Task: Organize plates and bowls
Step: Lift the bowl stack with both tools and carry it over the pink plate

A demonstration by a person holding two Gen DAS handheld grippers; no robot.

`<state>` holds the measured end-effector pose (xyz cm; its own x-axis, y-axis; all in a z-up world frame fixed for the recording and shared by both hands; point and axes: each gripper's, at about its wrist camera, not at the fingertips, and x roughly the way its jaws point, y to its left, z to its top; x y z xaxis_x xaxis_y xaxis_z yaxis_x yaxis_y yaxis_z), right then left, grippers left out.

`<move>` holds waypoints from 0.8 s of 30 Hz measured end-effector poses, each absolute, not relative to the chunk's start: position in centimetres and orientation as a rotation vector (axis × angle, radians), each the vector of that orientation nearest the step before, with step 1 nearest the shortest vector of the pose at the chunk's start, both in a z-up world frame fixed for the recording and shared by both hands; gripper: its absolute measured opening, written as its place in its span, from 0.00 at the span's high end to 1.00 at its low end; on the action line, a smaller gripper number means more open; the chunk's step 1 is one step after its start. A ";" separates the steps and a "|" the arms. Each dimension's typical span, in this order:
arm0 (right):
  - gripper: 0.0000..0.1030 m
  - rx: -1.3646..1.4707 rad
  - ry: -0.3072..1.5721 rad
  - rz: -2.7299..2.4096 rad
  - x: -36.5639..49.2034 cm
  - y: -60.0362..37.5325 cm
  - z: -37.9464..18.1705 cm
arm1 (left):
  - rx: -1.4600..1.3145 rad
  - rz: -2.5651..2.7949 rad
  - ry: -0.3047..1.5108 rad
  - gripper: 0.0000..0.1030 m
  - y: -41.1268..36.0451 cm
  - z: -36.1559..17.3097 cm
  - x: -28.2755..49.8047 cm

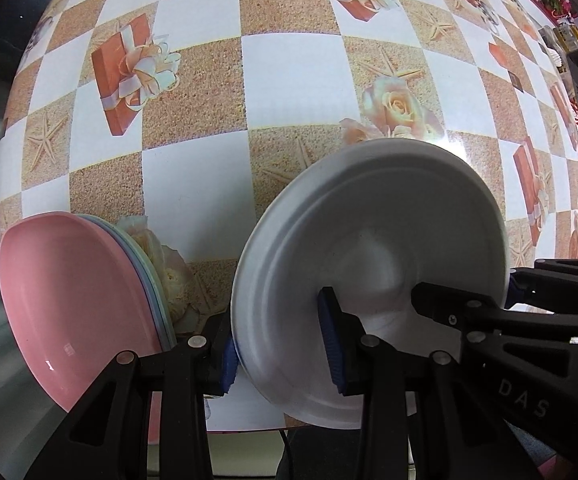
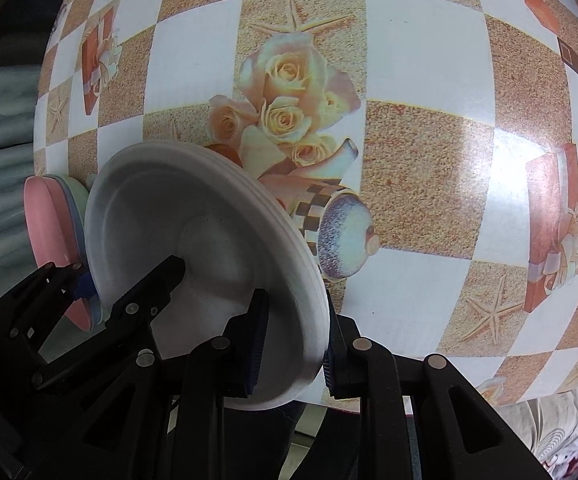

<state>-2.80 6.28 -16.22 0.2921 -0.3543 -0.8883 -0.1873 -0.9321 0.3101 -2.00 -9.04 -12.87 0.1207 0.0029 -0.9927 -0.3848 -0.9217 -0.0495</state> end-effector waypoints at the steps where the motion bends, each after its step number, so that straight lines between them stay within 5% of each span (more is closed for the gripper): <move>1: 0.75 2.405 -0.510 -1.713 -2.8 6.3 -16.3 | -2.107 1.869 0.373 0.62 -9.1 -12.9 -2.0; 24: 0.75 2.457 -0.441 -1.701 -1.8 6.5 -14.8 | -2.060 1.863 0.363 0.64 -8.2 -10.3 -1.3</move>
<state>-1.81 6.51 -14.80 0.3257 -0.3044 -0.8951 -0.1688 -0.9503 0.2618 -1.28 -8.18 -10.28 0.1078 0.0370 -0.9935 -0.4070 -0.9101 -0.0781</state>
